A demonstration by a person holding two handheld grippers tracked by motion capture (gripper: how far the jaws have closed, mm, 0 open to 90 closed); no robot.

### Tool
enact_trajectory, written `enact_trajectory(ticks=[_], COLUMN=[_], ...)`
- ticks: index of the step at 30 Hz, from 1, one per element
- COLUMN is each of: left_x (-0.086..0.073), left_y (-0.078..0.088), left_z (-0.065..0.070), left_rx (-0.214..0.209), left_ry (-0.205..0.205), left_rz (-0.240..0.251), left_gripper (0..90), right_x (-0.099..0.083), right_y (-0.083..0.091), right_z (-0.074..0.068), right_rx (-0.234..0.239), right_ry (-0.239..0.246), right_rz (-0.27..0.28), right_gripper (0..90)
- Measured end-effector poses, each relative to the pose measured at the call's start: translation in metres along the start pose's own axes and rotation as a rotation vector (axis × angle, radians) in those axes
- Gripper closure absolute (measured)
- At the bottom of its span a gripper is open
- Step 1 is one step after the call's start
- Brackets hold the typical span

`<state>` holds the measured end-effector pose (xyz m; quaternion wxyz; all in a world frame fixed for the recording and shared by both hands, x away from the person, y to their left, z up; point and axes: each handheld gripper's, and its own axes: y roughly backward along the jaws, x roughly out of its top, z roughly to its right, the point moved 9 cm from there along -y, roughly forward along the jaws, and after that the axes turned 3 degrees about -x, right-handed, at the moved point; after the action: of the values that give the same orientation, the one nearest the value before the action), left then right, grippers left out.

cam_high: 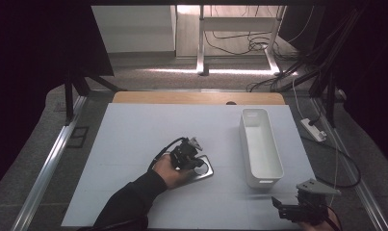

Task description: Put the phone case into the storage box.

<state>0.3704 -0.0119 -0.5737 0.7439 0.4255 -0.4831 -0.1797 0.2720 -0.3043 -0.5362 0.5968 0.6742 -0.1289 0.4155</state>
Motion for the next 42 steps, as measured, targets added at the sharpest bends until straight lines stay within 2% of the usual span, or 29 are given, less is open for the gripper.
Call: enact_trajectory(ticks=[3, 8, 12, 14, 21, 28, 35, 42], left_x=[-0.001, -0.005, -0.006, -0.006, -0.004, -0.005, -0.007, -0.009], left_y=[-0.003, -0.008, -0.011, -0.011, -0.011, -0.009, -0.011, -0.007], left_z=[-0.001, -0.002, -0.005, -0.007, -0.016, -0.028, -0.033, -0.041], left_rx=[0.012, 0.004, 0.015, 0.02, 0.032, 0.05, 0.044, 0.072], left_ry=[0.0, 0.007, 0.017, 0.014, 0.046, 0.062, 0.075, 0.094], left_rz=[-0.008, -0.022, -0.016, -0.02, 0.005, 0.009, 0.015, 0.016], left_gripper=[89.0, 89.0, 89.0, 89.0, 89.0, 89.0, 89.0, 89.0], right_x=[0.0, 0.0, 0.0, -0.001, -0.001, -0.001, -0.001, -0.001], right_y=[0.0, 0.0, 0.0, 0.0, -0.001, -0.001, -0.001, -0.001], right_z=[0.0, 0.0, -0.001, -0.001, -0.001, -0.001, -0.001, -0.001], right_rx=[0.001, 0.001, 0.002, 0.003, 0.003, 0.004, 0.003, 0.004], right_ry=[-0.001, 0.004, 0.009, 0.01, 0.011, 0.011, 0.011, 0.011], right_rz=[-0.002, -0.004, -0.007, -0.008, -0.009, -0.01, -0.011, -0.013], right_gripper=[0.0, 0.0, 0.0, 0.0, 0.0, 0.0, 0.0, 0.0])
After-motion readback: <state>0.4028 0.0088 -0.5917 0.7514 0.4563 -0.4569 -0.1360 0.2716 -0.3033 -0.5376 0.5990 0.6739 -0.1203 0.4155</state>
